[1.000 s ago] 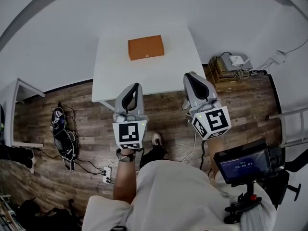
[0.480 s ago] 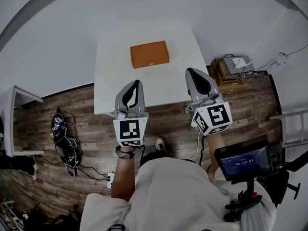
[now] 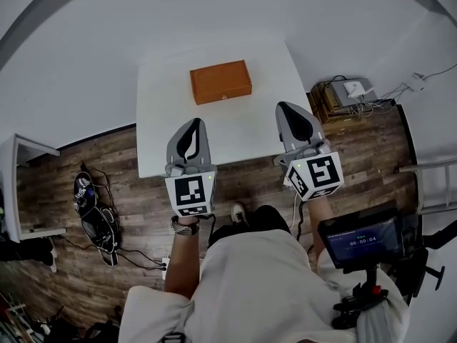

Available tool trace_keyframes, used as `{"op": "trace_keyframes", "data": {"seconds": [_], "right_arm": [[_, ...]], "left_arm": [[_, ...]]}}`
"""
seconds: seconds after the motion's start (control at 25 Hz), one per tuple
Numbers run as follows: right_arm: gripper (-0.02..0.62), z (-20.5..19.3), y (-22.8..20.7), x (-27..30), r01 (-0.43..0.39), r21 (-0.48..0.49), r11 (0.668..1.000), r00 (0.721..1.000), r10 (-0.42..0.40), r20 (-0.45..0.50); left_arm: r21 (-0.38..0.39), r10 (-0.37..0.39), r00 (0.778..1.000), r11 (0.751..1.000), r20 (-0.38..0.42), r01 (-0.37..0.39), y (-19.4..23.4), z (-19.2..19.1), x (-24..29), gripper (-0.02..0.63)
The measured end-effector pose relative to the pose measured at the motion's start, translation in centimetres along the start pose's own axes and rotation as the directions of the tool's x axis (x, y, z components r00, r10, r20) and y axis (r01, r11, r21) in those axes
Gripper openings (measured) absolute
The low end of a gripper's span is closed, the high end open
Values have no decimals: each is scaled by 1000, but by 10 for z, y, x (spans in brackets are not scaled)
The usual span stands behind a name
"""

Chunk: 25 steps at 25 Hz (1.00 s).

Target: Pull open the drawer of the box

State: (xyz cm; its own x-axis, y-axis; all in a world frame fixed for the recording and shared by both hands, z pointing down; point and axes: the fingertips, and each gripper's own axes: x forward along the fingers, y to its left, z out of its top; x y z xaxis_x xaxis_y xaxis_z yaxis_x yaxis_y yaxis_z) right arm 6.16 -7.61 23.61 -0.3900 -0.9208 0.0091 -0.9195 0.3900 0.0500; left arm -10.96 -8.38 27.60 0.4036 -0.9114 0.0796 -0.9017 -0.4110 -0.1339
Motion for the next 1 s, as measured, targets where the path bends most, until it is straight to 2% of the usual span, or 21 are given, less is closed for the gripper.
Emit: {"op": "trace_keyframes", "data": {"seconds": [0.56, 0.68, 1.0], "right_arm": [[3, -22, -16, 24, 5, 24, 1000, 1000, -5, -29], [38, -33, -21, 33, -7, 34, 999, 999, 9, -43], [37, -81, -60, 79, -11, 61, 998, 994, 18, -110]], "left_arm": [[-9, -16, 997, 1000, -74, 15, -11, -31, 29, 45], [-14, -19, 995, 1000, -98, 18, -17, -45, 42, 51], [-58, -26, 987, 998, -155, 17, -20, -82, 105, 66]]}}
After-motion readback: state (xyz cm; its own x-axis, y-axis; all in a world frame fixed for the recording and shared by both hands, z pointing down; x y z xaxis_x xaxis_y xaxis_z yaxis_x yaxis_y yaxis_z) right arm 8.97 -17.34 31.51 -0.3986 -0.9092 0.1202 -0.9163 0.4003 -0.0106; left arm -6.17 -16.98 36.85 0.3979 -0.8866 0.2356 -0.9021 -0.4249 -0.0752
